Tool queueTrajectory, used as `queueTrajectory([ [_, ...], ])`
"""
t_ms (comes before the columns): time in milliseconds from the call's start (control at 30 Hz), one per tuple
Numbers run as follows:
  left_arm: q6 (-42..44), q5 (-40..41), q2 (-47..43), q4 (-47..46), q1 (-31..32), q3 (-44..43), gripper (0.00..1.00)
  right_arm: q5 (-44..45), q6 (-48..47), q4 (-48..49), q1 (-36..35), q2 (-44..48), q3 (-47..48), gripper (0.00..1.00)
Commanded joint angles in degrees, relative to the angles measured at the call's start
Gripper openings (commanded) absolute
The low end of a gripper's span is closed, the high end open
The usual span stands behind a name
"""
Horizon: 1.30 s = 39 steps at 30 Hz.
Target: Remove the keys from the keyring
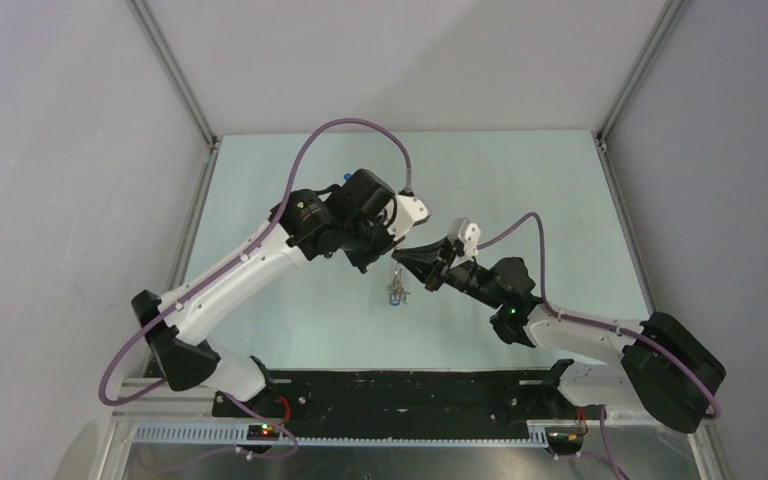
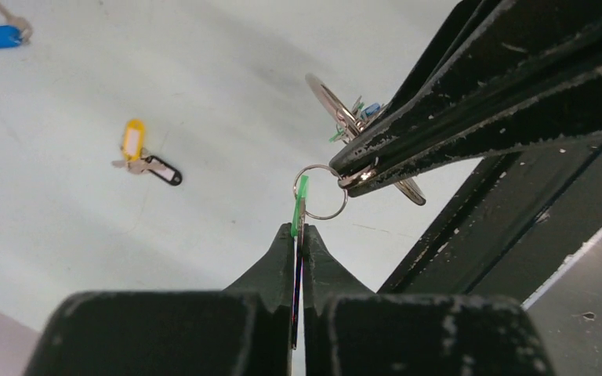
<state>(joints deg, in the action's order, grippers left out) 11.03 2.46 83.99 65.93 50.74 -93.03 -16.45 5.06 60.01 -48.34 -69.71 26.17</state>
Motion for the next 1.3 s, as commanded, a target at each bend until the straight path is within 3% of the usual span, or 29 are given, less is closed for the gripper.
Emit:
queueTrajectory([
  [0,1.74,0.9,-2.8,-1.75,-3.01,2.92,0.0,-6.07,5.25,5.31,1.54,4.62,-0.44,0.0],
  [533,3.8,-1.33,-5.6,-7.82,-4.3,11.1,0.0,-11.83,19.29,14.75,9.71,8.94,-3.87,0.0],
  [967,4.67,-5.26,-8.94,-12.75,-3.29,16.89,0.0,-7.71,21.51,17.49,11.12,8.02,-3.93,0.0],
  [1167,2.94,-3.72,-9.52,-13.17,-2.97,14.95,0.0,-9.07,21.74,15.6,11.18,5.43,-2.97,0.0],
  [1233,1.76,-2.88,-10.6,-13.12,-2.94,13.88,0.0,-9.89,21.56,14.23,11.17,4.36,-2.89,0.05],
  [1267,1.09,-1.88,-11.0,-13.07,-2.95,13.56,0.0,-10.26,21.35,13.76,11.21,3.58,-2.93,0.14],
])
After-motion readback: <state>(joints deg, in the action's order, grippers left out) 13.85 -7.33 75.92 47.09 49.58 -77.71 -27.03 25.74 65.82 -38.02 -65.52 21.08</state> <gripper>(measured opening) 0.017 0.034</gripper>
